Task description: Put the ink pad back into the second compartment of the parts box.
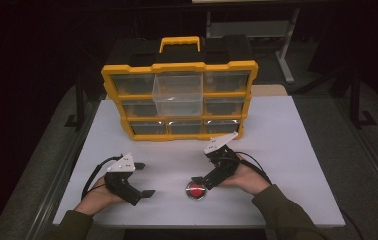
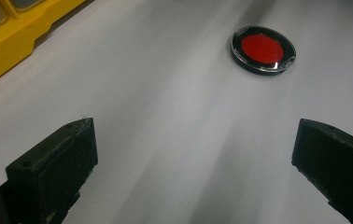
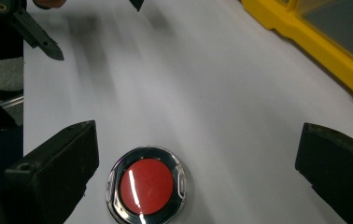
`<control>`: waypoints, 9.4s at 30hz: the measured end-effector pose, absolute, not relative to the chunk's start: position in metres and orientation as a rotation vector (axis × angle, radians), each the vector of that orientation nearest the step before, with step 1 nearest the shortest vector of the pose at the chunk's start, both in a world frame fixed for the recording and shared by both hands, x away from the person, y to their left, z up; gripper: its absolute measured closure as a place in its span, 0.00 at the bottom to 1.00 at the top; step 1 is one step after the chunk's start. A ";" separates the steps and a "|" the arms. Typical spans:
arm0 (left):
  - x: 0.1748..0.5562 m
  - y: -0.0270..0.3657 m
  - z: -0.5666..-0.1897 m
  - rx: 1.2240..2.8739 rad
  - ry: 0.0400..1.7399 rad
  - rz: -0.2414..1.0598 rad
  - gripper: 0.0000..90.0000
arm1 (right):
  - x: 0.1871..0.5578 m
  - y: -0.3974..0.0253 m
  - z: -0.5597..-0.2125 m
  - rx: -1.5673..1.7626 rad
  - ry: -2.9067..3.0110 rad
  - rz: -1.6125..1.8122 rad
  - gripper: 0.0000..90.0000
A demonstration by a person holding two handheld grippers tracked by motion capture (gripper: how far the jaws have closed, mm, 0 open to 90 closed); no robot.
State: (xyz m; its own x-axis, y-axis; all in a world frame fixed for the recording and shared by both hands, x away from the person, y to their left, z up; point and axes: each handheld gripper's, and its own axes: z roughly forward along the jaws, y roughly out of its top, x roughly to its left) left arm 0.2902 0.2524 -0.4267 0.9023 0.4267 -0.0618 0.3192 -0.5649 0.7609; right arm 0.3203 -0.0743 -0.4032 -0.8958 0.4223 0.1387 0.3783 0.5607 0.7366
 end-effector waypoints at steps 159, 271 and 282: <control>0.287 0.251 -0.429 2.207 0.543 0.147 0.00 | 0.329 -0.100 -0.354 0.585 2.855 0.933 0.32; 0.285 0.251 -0.428 2.201 0.534 0.136 0.00 | 0.419 -0.031 -0.142 0.510 2.826 0.984 0.32; 0.285 0.252 -0.428 2.203 0.533 0.136 0.00 | 0.426 -0.030 -0.146 0.521 2.804 0.986 0.27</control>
State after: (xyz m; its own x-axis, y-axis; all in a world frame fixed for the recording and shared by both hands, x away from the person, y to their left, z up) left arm 0.2852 0.2520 -0.4279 0.9036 0.4202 -0.0839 0.3284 -0.5535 0.7654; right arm 0.4257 -0.0296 -0.1462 -0.9330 0.3599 -0.0028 0.2789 0.7279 0.6264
